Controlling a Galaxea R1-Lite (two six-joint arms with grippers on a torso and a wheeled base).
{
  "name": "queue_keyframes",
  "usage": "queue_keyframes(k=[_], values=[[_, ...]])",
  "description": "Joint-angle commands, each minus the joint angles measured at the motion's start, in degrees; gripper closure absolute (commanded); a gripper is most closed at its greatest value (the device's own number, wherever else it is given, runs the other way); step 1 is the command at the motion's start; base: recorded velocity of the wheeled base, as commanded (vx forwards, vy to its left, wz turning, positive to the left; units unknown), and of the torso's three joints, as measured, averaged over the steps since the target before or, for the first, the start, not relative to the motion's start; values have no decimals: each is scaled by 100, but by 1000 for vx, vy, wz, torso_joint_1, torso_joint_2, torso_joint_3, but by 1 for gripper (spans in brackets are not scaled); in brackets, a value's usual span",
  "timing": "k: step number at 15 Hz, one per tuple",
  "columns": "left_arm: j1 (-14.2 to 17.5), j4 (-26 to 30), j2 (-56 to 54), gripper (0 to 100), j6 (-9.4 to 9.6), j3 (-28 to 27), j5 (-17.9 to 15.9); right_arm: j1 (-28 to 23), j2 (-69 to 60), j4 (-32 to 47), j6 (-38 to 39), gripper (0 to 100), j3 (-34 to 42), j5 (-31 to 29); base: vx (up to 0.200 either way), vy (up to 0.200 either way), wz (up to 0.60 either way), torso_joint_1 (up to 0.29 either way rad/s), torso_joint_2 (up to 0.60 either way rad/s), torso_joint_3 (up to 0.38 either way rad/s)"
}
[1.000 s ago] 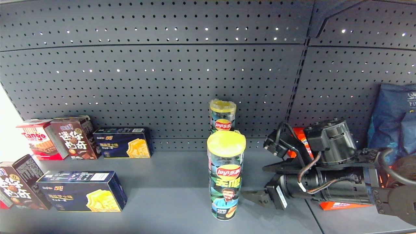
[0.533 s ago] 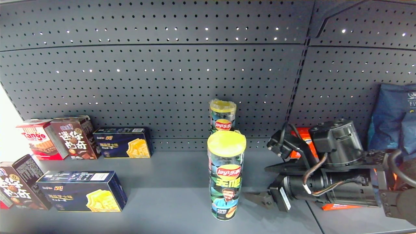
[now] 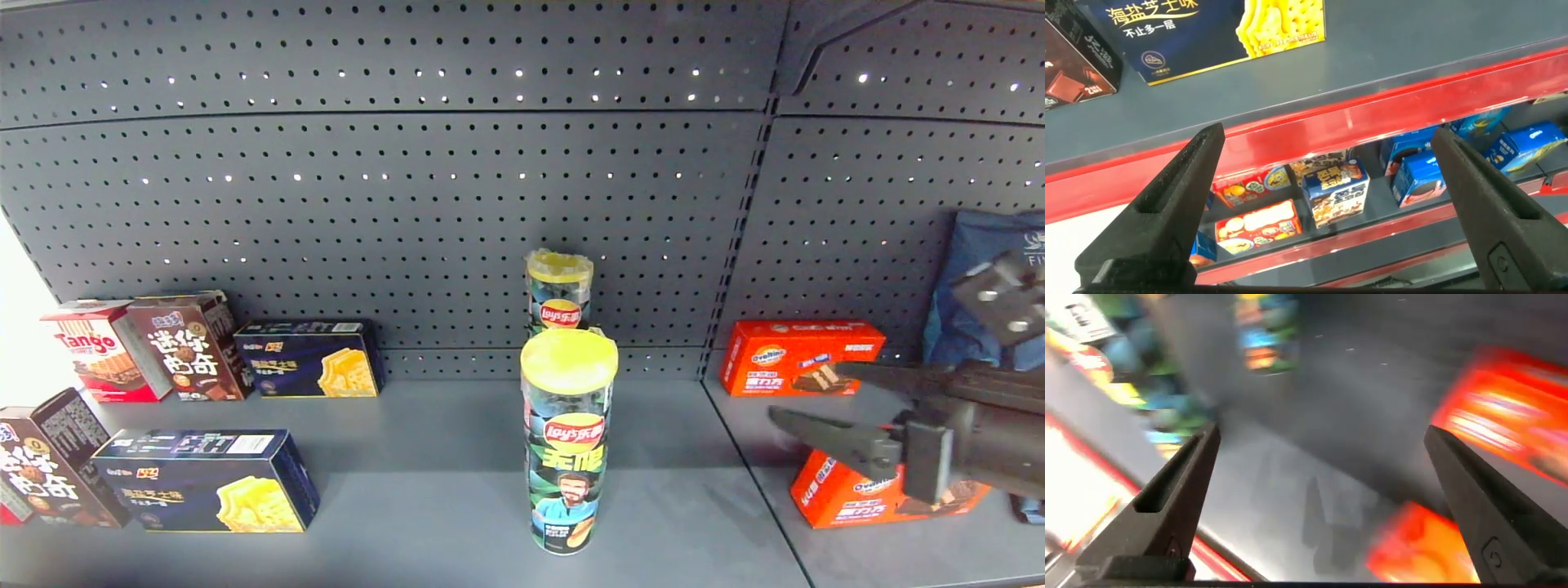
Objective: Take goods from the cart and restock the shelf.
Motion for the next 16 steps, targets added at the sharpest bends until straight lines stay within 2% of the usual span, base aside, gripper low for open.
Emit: queue_keyframes(k=[1,2,4,5,7,8,10,16], values=[[5,-1,9,0,1,2,1,-1836,-2178,23,64,0,1183,11,0,0,0,0,0,0],[-4,-1,9,0,1,2,-8,-2531,-2961,15,126,0,1824,11,0,0,0,0,0,0],[-4,-1,9,0,1,2,-8,-3111,-3963,32,117,0,2659,-33,0,0,0,0,0,0],[-13,-1,9,0,1,2,-8,-3576,-4868,76,99,0,3222,11,0,0,0,0,0,0],[-13,-1,9,0,10,2,-8,-3700,-5738,480,99,0,3538,-7,0,0,0,0,0,0],[-13,8,18,0,10,2,-16,-3691,-6186,1227,64,0,3644,-130,0,0,0,0,0,0],[-4,8,9,0,10,2,-16,-3700,-6133,1368,73,0,3644,-341,0,0,0,0,0,0],[-13,-1,1,0,1,2,-25,-3691,-6142,1359,82,0,3644,-315,0,0,0,0,0,0]])
